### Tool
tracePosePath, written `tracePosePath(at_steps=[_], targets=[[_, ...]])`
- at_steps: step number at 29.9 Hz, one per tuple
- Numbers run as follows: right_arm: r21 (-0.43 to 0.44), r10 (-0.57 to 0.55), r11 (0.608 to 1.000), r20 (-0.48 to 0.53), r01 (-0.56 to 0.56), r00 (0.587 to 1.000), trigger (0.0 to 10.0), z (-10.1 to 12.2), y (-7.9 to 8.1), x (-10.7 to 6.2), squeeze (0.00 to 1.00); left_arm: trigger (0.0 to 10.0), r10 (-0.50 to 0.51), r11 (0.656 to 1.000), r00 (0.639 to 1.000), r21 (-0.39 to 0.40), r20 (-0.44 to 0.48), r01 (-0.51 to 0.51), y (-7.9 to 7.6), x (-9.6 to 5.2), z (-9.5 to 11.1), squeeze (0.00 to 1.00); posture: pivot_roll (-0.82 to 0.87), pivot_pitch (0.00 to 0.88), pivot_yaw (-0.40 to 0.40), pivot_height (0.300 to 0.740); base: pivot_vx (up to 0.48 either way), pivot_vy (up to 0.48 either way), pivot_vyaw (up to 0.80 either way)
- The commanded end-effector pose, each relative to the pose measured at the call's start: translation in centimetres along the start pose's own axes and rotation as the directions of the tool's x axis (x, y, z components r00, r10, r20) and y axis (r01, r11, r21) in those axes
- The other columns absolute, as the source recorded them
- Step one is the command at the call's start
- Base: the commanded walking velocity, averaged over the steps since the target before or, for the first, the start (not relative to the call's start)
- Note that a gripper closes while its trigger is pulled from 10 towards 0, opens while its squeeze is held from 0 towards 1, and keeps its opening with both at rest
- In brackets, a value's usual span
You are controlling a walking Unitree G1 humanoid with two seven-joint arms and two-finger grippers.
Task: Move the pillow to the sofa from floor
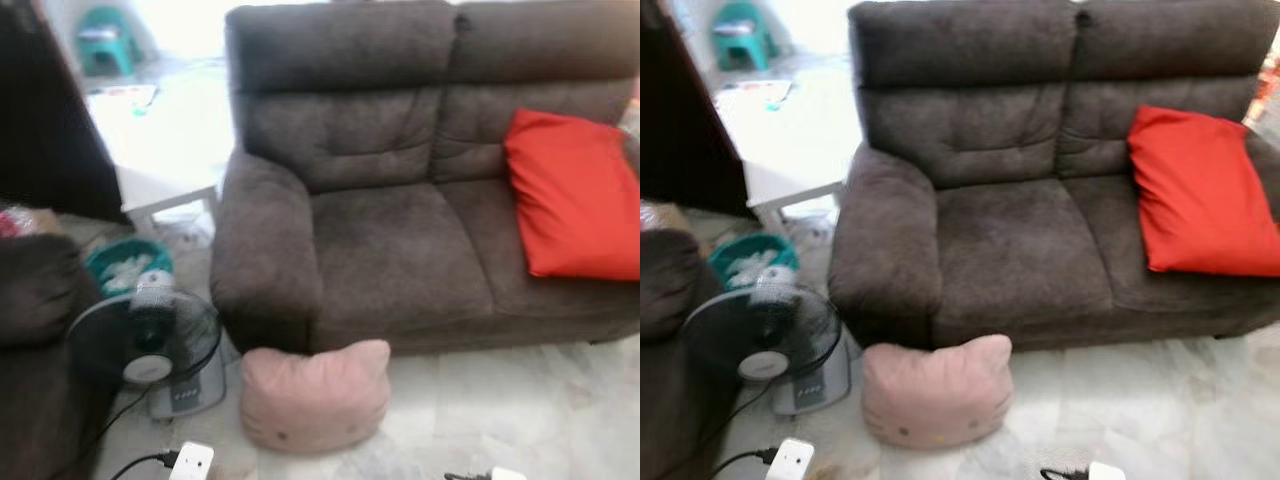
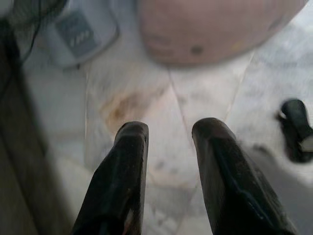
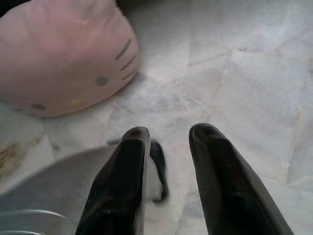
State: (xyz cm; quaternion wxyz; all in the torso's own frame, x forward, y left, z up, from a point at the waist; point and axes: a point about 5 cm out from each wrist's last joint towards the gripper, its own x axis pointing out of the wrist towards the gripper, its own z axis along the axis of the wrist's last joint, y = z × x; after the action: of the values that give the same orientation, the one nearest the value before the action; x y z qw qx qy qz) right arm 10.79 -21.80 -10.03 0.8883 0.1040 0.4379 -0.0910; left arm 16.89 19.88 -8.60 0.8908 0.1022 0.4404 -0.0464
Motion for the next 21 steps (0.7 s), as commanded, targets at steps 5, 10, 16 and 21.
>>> tracePosePath(at_steps=[5,10,16,21], targets=[[0.005,-0.003,1.000,0.005,0.003,1.000,10.0,0.3,-0.1,0.1,0.00,10.0,-0.009,1.000,1.000,0.011,-0.015,0.009,-0.3,-0.1,-0.4,0.00,-0.01,0.000,0.023,0.738,0.312,0.000,0.00],[0.004,-0.002,1.000,0.005,0.002,1.000,10.0,0.2,-0.1,0.1,0.00,10.0,0.001,1.000,1.000,0.008,-0.011,-0.001,0.2,-0.2,-0.6,0.00,-0.01,0.001,0.022,0.738,0.186,0.000,0.00],[0.003,-0.002,1.000,0.004,0.002,1.000,10.0,0.3,-0.1,0.1,0.00,10.0,0.009,1.000,1.000,0.004,-0.010,-0.009,0.7,-0.3,-0.8,0.00,-0.01,0.002,0.021,0.738,0.000,0.000,0.00],[0.004,-0.002,1.000,0.004,0.002,1.000,10.0,0.3,-0.1,0.1,0.00,10.0,0.011,1.000,1.000,0.003,-0.005,-0.011,0.8,-0.3,-0.7,0.00,-0.01,0.001,0.021,0.738,0.000,0.000,0.00]])
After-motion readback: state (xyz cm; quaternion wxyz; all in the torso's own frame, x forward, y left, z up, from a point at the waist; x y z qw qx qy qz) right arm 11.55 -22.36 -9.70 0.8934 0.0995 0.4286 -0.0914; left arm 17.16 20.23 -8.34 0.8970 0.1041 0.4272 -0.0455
